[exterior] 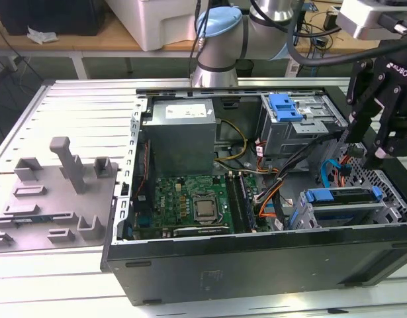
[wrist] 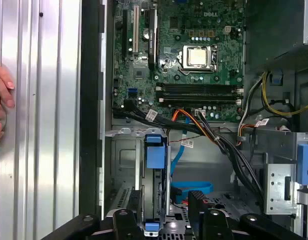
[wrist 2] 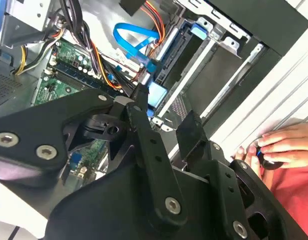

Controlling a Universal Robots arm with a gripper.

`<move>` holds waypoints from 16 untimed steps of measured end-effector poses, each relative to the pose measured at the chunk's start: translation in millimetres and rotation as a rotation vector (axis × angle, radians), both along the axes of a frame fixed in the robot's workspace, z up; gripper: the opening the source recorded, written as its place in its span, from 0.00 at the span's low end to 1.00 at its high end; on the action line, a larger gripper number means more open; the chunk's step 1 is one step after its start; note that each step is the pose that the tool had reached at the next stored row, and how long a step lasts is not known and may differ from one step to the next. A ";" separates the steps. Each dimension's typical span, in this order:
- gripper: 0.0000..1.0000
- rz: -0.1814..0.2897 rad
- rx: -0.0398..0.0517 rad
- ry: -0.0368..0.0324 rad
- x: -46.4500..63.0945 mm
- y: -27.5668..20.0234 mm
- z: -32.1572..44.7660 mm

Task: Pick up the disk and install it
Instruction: 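Insert the first disk wire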

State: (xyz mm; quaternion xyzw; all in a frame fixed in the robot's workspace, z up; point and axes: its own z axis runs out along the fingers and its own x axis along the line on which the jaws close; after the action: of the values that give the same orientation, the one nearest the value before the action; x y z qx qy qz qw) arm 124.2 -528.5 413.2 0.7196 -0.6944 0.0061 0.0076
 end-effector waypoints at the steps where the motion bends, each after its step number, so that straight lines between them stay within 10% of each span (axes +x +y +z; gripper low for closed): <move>1: 0.50 0.000 -0.0010 -0.0004 0.4 2.5 -0.2; 9: 0.50 0.000 -0.0021 -0.0008 2.1 20.9 -0.8; 16: 0.50 -0.009 -0.0023 -0.0008 9.8 24.1 -2.6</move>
State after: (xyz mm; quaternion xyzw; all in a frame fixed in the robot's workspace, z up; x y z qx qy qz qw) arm 134.1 -504.4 410.5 0.7163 -0.6977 0.0071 0.0081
